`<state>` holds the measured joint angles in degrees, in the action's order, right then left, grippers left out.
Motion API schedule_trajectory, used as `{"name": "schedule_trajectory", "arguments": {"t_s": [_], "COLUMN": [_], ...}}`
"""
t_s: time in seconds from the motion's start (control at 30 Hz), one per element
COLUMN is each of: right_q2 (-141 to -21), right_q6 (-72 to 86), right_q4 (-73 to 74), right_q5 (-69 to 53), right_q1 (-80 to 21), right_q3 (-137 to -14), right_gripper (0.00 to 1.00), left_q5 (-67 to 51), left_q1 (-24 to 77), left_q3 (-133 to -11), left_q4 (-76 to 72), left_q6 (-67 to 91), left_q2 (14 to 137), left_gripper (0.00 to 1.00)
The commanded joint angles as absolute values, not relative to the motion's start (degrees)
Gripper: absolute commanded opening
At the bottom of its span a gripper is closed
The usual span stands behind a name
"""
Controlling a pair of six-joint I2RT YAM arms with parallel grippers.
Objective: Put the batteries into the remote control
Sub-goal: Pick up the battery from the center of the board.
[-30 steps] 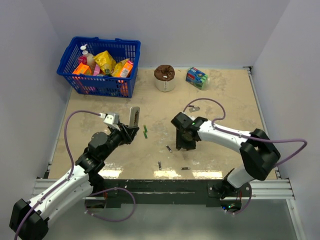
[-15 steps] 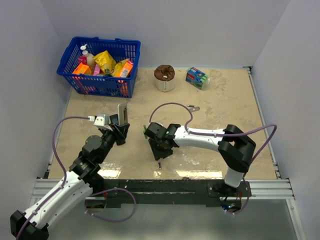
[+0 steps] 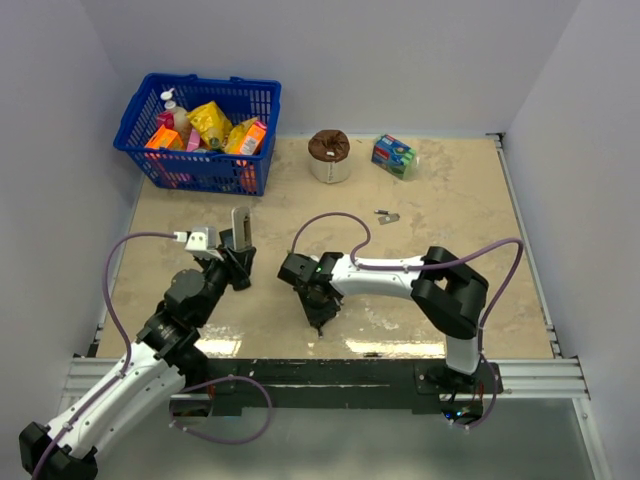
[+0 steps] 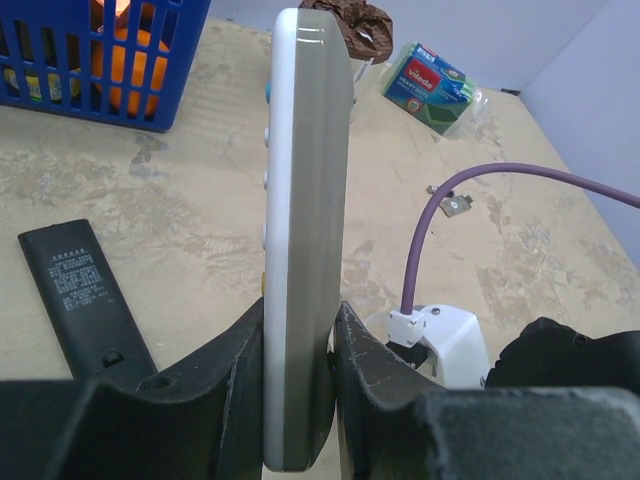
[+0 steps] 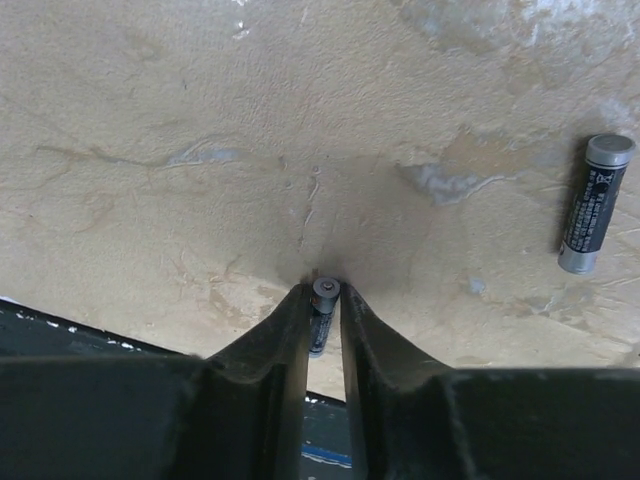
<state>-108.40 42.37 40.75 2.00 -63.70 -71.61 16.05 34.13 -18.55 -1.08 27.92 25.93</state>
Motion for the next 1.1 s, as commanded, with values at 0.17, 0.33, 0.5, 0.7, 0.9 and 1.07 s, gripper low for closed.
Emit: {"name": "schedule_trajectory", "arguments": {"t_s": [0.17, 0.33, 0.5, 0.7, 0.9, 1.07], "right_q2": [-107.2, -100.0, -92.2, -82.2, -76.7, -75.8], "right_q6": [42.8, 43.2, 42.9, 39.6, 32.7, 26.7], "right_q4": [41.2, 37.4, 32.5, 19.8, 1.0, -9.1], "right_q5": [5.8, 8.9, 17.8, 26.2, 28.3, 31.1], "right_q1": [-65.2, -65.2, -65.2, -65.1, -65.1, -65.1], "right_q3": [-72.3, -71.5, -71.6, -70.2, -66.9, -66.5], "right_gripper": [0.00, 0.00, 0.00, 0.00, 0.00, 0.00], "left_q5": [11.8, 8.1, 6.5, 4.3, 0.8, -1.6], "left_q1": [33.8, 33.8, 33.8, 33.8, 33.8, 33.8], "left_q3": [-20.2, -18.3, -14.6, -13.4, -13.0, -13.3], "left_q4": [-5.6, -11.2, -17.6, -23.8, -29.1, -31.9], "left_q6": [30.6, 32.6, 37.3, 41.1, 43.2, 44.0], "left_q2": [26.5, 25.8, 25.2, 27.7, 30.3, 31.8], "left_gripper": [0.00, 0.00, 0.00, 0.00, 0.00, 0.00]}}
